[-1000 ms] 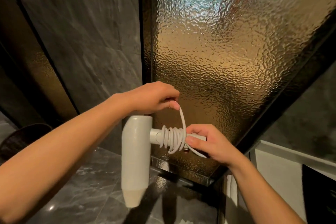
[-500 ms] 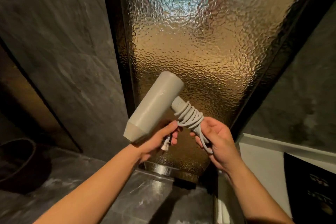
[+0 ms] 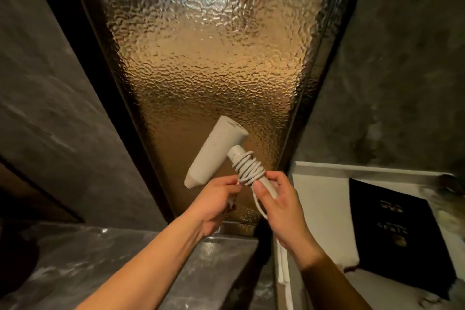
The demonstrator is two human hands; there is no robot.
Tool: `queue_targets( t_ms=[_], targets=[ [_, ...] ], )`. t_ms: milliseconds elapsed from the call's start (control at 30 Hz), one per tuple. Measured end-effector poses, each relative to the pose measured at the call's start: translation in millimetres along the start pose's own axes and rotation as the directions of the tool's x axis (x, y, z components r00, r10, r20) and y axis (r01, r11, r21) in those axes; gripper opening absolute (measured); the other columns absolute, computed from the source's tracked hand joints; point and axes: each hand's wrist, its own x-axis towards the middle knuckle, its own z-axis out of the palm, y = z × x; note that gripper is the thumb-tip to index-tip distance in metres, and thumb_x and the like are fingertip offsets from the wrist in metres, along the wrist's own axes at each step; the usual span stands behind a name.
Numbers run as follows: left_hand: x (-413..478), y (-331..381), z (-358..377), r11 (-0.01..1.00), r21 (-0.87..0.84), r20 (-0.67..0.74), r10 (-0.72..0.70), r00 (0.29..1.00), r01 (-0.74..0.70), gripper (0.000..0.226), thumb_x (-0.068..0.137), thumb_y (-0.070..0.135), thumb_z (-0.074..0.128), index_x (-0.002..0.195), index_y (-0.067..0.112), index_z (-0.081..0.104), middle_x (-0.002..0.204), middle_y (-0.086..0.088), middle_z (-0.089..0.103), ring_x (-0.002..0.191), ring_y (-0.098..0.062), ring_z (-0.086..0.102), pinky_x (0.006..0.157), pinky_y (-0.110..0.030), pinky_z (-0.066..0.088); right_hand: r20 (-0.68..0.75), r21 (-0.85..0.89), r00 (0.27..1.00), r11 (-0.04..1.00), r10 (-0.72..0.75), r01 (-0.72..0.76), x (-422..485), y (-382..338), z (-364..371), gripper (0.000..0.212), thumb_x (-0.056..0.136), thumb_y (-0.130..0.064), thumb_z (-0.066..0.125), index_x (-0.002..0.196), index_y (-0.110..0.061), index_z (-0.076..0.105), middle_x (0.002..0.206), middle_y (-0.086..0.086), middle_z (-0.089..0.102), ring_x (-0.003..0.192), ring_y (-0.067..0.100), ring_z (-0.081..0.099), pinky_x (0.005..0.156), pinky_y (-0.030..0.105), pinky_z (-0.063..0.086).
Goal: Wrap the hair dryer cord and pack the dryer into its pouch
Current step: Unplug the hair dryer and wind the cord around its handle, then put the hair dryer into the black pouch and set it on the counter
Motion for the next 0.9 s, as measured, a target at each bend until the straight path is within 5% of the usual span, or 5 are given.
queue_targets(
  t_ms=[233, 433, 533, 633, 900],
  targets=[
    [36.1, -27.7, 57.1, 0.993, 0.016, 0.282, -0.119, 0.952, 0.119, 0.029, 0.094, -0.005, 0.053, 0.111, 0.004, 0.075, 0.103, -0.013, 0.077, 0.092, -0.019, 0.071, 0.086, -0.033, 0.052, -0.286, 0.118, 0.953, 0.991, 0.101, -0.07, -14.7, 35.4, -67.5, 0.026, 0.086, -0.039, 0.073, 0.105, -0.025, 0.063, 0.107, 0.006, 0.074, 0.102, 0.03, 0.073, 0.089, 0.054, 0.06],
    [70.1, -49.9, 107.7, 0.963, 0.247, 0.269, -0.171, 0.948, 0.104, 0.03, 0.087, -0.01, 0.066, 0.115, 0.001, 0.069, 0.078, -0.007, 0.062, 0.067, -0.009, 0.056, 0.058, -0.014, 0.05, -0.538, 0.172, 0.819, 0.977, 0.2, -0.126, -26.6, 63.0, -115.5, 0.033, 0.09, -0.012, 0.074, 0.117, -0.024, 0.059, 0.115, 0.01, 0.071, 0.098, 0.022, 0.074, 0.085, 0.037, 0.061],
    [93.1, -59.0, 128.5, 0.942, 0.329, 0.363, -0.187, 0.913, 0.062, 0.04, 0.086, -0.009, 0.068, 0.124, 0.001, 0.064, 0.086, -0.013, 0.058, 0.076, -0.015, 0.055, 0.081, -0.027, 0.05, -0.577, 0.34, 0.748, 0.929, 0.327, -0.144, -31.9, 74.1, -135.7, 0.061, 0.09, -0.009, 0.072, 0.145, -0.025, 0.049, 0.122, 0.007, 0.071, 0.109, 0.024, 0.073, 0.095, 0.046, 0.058],
    [113.2, -68.5, 150.4, 0.917, 0.399, 0.434, -0.188, 0.881, -0.001, 0.04, 0.084, -0.005, 0.071, 0.123, 0.004, 0.066, 0.08, -0.006, 0.065, 0.083, -0.02, 0.06, 0.083, -0.035, 0.05, -0.628, 0.32, 0.723, 0.943, 0.287, -0.096, -35.1, 76.1, -152.6, 0.039, 0.094, -0.009, 0.064, 0.133, -0.016, 0.066, 0.121, 0.013, 0.075, 0.113, 0.032, 0.071, 0.097, 0.045, 0.057],
    [171.4, -85.4, 194.0, 0.832, 0.546, 0.621, -0.327, 0.713, -0.094, 0.023, 0.09, 0.019, 0.072, 0.113, 0.021, 0.072, 0.103, 0.001, 0.076, 0.093, -0.014, 0.071, 0.072, -0.023, 0.053, -0.834, 0.421, 0.417, 0.905, 0.361, 0.059, -45.8, 79.2, -182.7, 0.037, 0.102, 0.0, 0.051, 0.136, -0.006, 0.062, 0.126, 0.013, 0.073, 0.12, 0.03, 0.068, 0.105, 0.04, 0.053]
  ],
)
